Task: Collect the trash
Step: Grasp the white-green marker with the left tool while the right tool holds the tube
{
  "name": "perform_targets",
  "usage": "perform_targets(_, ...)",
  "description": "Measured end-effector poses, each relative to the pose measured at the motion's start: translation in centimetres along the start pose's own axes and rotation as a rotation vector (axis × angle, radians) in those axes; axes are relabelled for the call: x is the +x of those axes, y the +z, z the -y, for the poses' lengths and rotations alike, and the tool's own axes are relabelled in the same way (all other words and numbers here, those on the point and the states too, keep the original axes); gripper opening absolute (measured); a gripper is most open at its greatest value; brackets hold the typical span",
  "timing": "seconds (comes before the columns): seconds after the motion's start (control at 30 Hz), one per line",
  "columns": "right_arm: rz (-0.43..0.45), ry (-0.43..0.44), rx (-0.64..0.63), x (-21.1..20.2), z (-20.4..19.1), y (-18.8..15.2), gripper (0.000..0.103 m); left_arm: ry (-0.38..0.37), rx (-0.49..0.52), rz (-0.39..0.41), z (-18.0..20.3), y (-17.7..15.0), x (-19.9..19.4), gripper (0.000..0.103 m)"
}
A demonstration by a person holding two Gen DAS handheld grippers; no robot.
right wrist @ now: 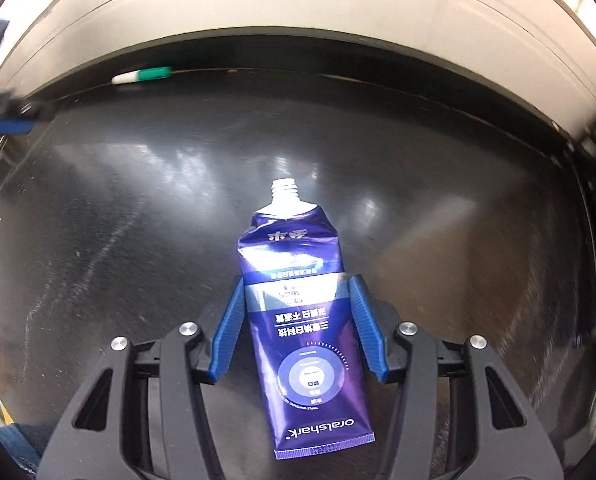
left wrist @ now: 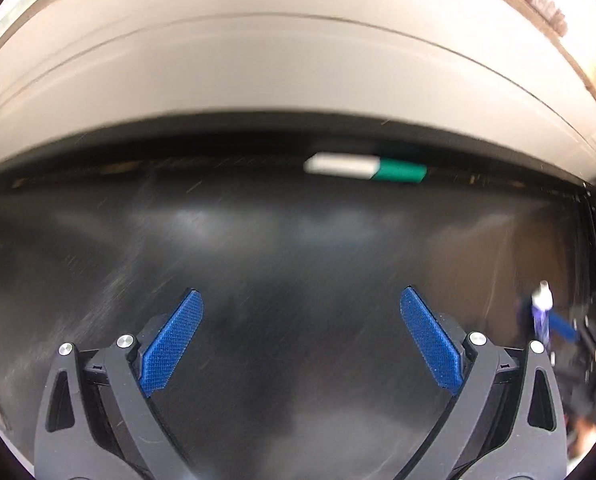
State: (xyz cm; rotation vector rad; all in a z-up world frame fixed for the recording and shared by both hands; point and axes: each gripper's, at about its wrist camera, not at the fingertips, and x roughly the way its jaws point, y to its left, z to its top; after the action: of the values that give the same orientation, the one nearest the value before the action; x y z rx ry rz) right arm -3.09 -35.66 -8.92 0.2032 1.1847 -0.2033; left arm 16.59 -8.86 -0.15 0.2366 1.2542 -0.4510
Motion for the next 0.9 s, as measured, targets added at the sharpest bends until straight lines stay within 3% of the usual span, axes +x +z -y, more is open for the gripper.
perform_targets(0.17,0.017,0.002,0.006,-0.2,1.0,-0.5,0.053,0.088,-0.015,0.026,4.5,3.1,2.9,0.096)
perform_targets(0.2,0.02,0.004,0.002,-0.2,-0.3,-0.1,0.053,0.099,-0.038,0.033,4.9,3.5,3.3,0.096)
perform_targets(0.5,0.052,0.032,-0.032,-0.7,1.0,0.0,0.053,0.153,-0.153,0.056,6.8,6.2,6.1,0.096)
perform_targets(0.63,0.063,0.032,-0.035,-1.1,1.1,-0.3,0.053,0.165,-0.178,0.015,5.0,5.8,7.2,0.096)
perform_targets(0.8,0.085,0.033,-0.047,-1.1,0.9,0.0,0.053,0.187,-0.211,-0.017,0.4,2.7,5.8,0.096)
perform_targets(0.9,0.095,0.037,-0.059,-0.8,0.5,0.7,0.053,0.177,-0.233,-0.031,-0.6,3.1,5.8,0.096)
